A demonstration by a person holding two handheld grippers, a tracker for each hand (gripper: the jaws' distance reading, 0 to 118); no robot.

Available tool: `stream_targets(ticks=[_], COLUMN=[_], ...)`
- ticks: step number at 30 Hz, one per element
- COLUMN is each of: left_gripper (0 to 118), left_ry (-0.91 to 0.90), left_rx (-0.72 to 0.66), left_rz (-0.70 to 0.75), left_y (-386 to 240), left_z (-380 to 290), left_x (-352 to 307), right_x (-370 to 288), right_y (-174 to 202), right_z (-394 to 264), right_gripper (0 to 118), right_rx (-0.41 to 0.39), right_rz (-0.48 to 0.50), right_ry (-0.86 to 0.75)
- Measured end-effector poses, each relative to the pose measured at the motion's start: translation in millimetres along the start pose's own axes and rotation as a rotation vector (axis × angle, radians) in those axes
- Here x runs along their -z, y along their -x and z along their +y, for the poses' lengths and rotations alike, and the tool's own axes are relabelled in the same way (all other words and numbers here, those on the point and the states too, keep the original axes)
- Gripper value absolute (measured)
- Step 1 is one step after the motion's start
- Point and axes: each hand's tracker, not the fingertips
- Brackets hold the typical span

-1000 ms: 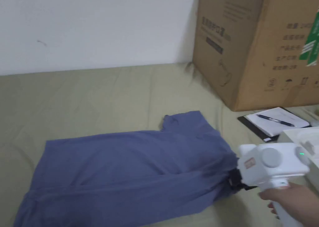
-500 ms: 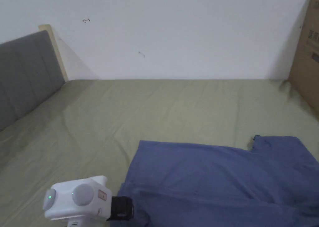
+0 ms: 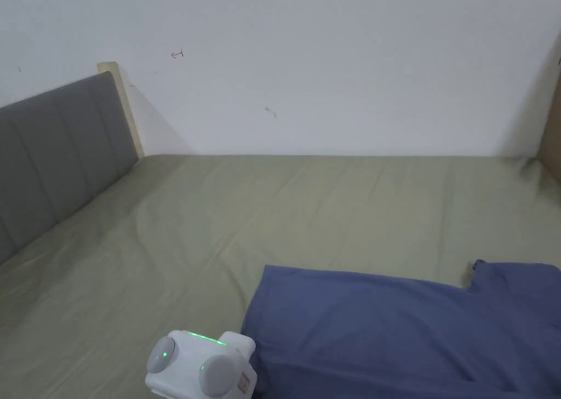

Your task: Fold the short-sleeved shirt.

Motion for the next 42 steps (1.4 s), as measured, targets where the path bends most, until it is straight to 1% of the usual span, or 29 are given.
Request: stream_targets(ticks=[2, 3, 6, 7, 9, 12, 15, 17, 22, 24, 27, 28, 30, 32, 35, 37, 38, 39, 40, 41, 42], left_gripper=[4, 4, 4, 4, 4, 4, 4, 4, 4, 4, 4, 4, 4, 4, 4, 6, 9, 23, 58, 89, 111], left_ry=[-0.002, -0.008, -0.095, -0.132, -0.159, -0.2, -0.217, -0.227, -0.199, -0.179, -0.149, -0.146, -0.126, -0.119, -0.115, -0.103, -0.101, -0.094, -0.092, -0.099, -0.121], left_rx=[0.007, 0.005, -0.064, -0.089, -0.079, -0.023, -0.016, -0.039, -0.062, -0.07, -0.114, -0.123, -0.137, -0.142, -0.162, -0.165, -0.163, -0.162, -0.158, -0.137, -0.113], left_rz=[0.027, 0.025, 0.035, 0.027, 0.02, 0.043, 0.037, 0.009, -0.035, -0.036, -0.076, -0.078, -0.071, -0.064, -0.058, -0.054, -0.055, -0.054, -0.046, -0.005, 0.033], left_y=[0.3, 2.2, 12.2, 13.1, 14.7, 12.0, 12.5, 14.9, 16.9, 17.0, 18.2, 18.5, 18.6, 18.5, 22.6, 22.6, 22.7, 22.5, 19.5, 19.0, 19.4], left_z=[-0.3, -0.9, -0.1, 0.3, 4.0, 4.3, -5.1, -16.7, -64.4, -83.5, -110.0, -115.4, -121.1, -121.9, -120.7, -118.7, -117.6, -117.3, -117.5, -117.8, -118.7], left_x=[0.4, -2.4, -22.4, -33.0, -51.9, -77.8, -97.7, -106.5, -106.8, -101.7, -89.3, -83.0, -71.0, -61.2, -55.5, -54.6, -55.2, -56.3, -61.2, -63.9, -67.2], right_x=[-4.4, -7.9, -32.8, -44.1, -64.9, -94.6, -117.5, -126.2, -123.6, -118.0, -104.0, -98.4, -85.2, -71.5, -61.3, -62.0, -63.6, -61.4, -64.4, -67.3, -71.8], right_y=[-1.2, -5.0, -13.4, -17.1, -21.8, -29.8, -35.1, -39.7, -48.9, -53.0, -61.6, -63.0, -65.7, -68.3, -69.2, -68.4, -68.0, -75.7, -75.1, -74.9, -73.9], right_z=[-1.0, -0.3, 4.9, 6.2, 8.3, 7.8, -0.7, -14.1, -64.8, -86.4, -116.1, -122.0, -128.4, -129.7, -128.1, -126.8, -126.1, -124.3, -122.5, -121.0, -120.0], right_gripper=[12, 12, 12, 12, 12, 12, 12, 11, 10, 8, 7, 6, 6, 5, 5, 5, 5, 5, 10, 26, 51], right_rx=[0.004, 0.019, 0.04, 0.039, 0.033, 0.025, 0.035, 0.05, 0.083, 0.094, 0.155, 0.16, 0.205, 0.229, 0.207, 0.192, 0.192, 0.195, 0.203, 0.209, 0.215], right_rz=[0.004, 0.022, 0.092, 0.1, 0.1, 0.114, 0.107, 0.113, 0.103, 0.071, 0.104, 0.103, 0.103, 0.101, 0.041, 0.011, 0.017, 0.027, 0.03, 0.034, 0.026], right_ry=[-0.018, -0.031, -0.071, -0.085, -0.1, -0.15, -0.181, -0.184, -0.124, -0.096, -0.044, -0.047, -0.048, -0.035, 0.0, -0.006, -0.012, -0.023, -0.03, -0.035, -0.047])
